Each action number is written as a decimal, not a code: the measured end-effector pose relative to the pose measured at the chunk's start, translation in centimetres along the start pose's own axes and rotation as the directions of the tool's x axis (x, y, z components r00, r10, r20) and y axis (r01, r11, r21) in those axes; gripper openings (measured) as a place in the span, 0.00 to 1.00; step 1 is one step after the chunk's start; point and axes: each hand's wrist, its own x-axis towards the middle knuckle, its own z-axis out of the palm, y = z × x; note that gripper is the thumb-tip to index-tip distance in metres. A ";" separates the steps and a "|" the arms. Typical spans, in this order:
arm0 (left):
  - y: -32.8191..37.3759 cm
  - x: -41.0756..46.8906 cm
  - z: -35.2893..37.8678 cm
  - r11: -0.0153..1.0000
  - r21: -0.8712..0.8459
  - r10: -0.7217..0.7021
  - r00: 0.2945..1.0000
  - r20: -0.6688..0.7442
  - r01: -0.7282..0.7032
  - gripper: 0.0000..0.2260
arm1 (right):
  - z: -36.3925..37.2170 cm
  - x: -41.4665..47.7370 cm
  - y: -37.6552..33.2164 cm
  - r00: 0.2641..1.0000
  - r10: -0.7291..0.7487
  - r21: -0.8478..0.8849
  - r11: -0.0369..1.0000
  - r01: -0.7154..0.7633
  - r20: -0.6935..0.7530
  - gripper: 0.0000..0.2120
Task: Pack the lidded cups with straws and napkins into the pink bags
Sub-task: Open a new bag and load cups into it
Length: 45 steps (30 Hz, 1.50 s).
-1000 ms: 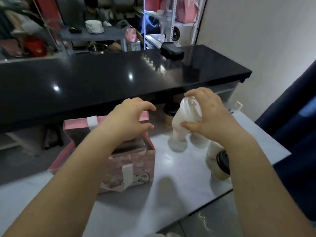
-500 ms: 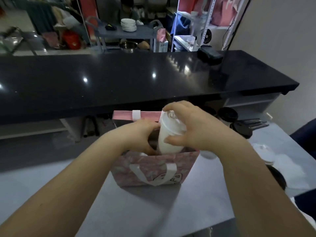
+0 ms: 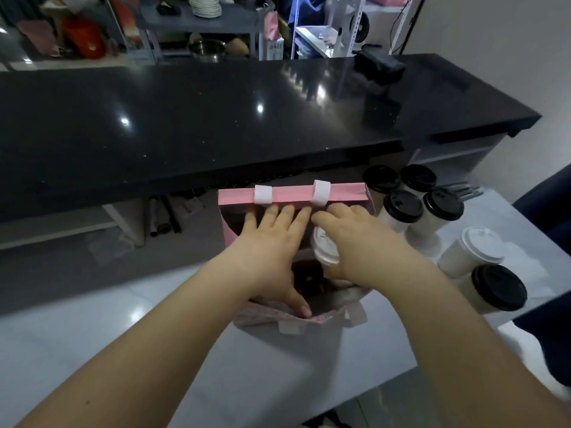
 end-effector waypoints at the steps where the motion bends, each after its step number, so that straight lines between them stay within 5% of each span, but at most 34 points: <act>1: 0.1 -0.3 0.1 1.000 0.013 0.007 1.000 -0.014 -0.007 0.68 | 0.6 0.1 -0.3 1.000 -0.003 -0.041 0.999 0.004 0.015 0.35; 12: 1.4 -2.6 -0.5 0.995 0.041 0.094 0.966 -0.241 -0.087 0.50 | 0.9 1.1 0.9 1.000 0.022 -0.075 0.997 -0.023 -0.019 0.37; 20: 0.9 -1.4 0.0 0.991 0.130 -0.028 0.995 -0.101 0.041 0.66 | 2.3 1.7 0.7 0.998 -0.012 -0.150 0.988 0.020 0.054 0.34; 24: 1.1 -0.8 0.0 0.989 0.134 -0.051 0.998 -0.034 0.055 0.70 | 2.9 2.5 0.6 0.995 -0.017 -0.001 1.000 0.017 0.100 0.34; 45: 0.1 -2.7 1.4 0.979 0.161 -0.104 0.984 -0.147 0.127 0.65 | 8.5 0.8 -0.9 0.975 -0.095 0.107 0.991 0.075 0.200 0.43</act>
